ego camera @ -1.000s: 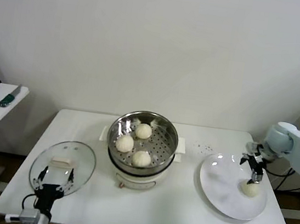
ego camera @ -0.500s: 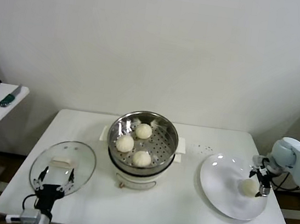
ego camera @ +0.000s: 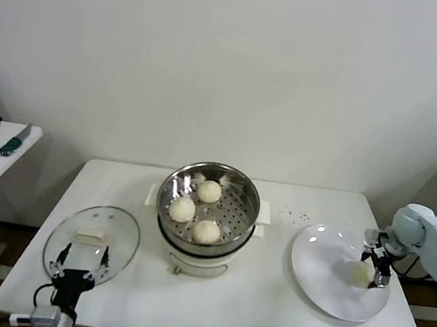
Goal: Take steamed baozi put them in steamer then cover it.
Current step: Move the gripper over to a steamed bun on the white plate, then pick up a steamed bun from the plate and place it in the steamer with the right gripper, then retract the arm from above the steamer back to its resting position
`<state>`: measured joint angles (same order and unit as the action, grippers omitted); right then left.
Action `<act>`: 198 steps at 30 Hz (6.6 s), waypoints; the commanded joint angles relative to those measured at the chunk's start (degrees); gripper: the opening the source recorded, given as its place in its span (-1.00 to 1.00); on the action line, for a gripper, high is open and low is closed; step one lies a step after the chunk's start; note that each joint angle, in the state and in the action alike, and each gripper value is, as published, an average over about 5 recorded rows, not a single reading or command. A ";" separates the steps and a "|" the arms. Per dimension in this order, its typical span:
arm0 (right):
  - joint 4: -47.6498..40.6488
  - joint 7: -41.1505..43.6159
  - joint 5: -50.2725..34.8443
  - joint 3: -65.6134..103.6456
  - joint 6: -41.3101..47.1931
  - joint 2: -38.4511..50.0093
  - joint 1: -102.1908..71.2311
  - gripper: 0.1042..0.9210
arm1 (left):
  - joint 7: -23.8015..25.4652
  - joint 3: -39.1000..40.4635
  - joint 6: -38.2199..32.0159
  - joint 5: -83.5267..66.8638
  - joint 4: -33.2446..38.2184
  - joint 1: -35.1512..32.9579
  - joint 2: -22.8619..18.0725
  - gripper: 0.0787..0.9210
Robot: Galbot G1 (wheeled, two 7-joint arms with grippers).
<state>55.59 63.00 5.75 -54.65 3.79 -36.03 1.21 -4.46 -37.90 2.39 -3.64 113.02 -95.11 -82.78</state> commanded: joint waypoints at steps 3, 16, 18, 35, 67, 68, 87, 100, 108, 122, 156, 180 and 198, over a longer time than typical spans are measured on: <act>-0.86 0.13 -0.44 0.78 -0.07 -0.66 -0.74 0.60 | 0.00 -0.04 -0.05 0.06 -0.05 -0.05 -0.01 0.77; -0.27 0.29 -14.02 -10.58 2.20 -1.38 15.09 0.41 | 0.04 0.56 -0.21 0.21 0.42 -0.71 -0.04 0.77; -0.05 -0.22 -19.22 -15.24 3.33 -2.62 20.86 0.41 | 0.17 1.03 -0.26 -0.13 0.53 -0.74 -0.20 0.77; 9.41 -8.42 -61.98 -44.02 14.78 -24.55 52.42 0.41 | 0.26 6.69 -0.12 0.00 1.71 -0.88 -0.68 0.77; 9.76 -17.91 -69.20 -53.26 19.62 -42.61 42.42 0.43 | 0.58 7.26 0.25 -1.92 1.45 0.16 3.03 0.77; 9.51 -17.82 -68.96 -53.35 19.58 -42.70 42.16 0.43 | 0.59 7.25 0.20 -1.97 1.34 0.14 3.04 0.77; 6.94 -15.49 -67.60 -52.21 19.45 -42.41 42.56 0.76 | 0.50 6.89 0.18 -2.11 0.82 0.46 3.29 0.77; 15.50 -17.67 -64.99 -46.76 11.42 -24.96 48.05 0.76 | 0.35 5.68 -1.49 3.17 -0.71 1.66 3.27 0.77; 22.42 -40.00 -62.70 -30.93 -3.91 -8.81 37.96 0.76 | 0.36 5.18 -1.08 4.99 0.03 2.74 3.26 0.77; 28.78 -51.00 -53.00 24.54 -10.01 7.17 -11.16 0.76 | 0.85 5.17 -0.78 10.34 2.21 1.99 2.50 0.77; 40.45 -49.79 -37.14 95.17 -8.93 -21.95 -82.23 0.76 | 4.96 3.20 4.58 91.29 -14.13 9.86 8.21 0.77; 38.43 -48.76 -29.78 93.39 -10.25 -24.53 -81.99 0.76 | 1.32 2.77 3.64 84.58 -28.09 22.70 8.94 0.77; 36.43 -46.65 -25.23 93.22 -11.87 -26.82 -83.17 0.76 | -0.41 3.92 2.94 79.88 -30.02 24.99 9.32 0.74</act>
<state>92.43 15.84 -21.60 38.33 -7.72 -62.08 -81.41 -4.24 -34.22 5.90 78.22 84.34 -71.28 -73.54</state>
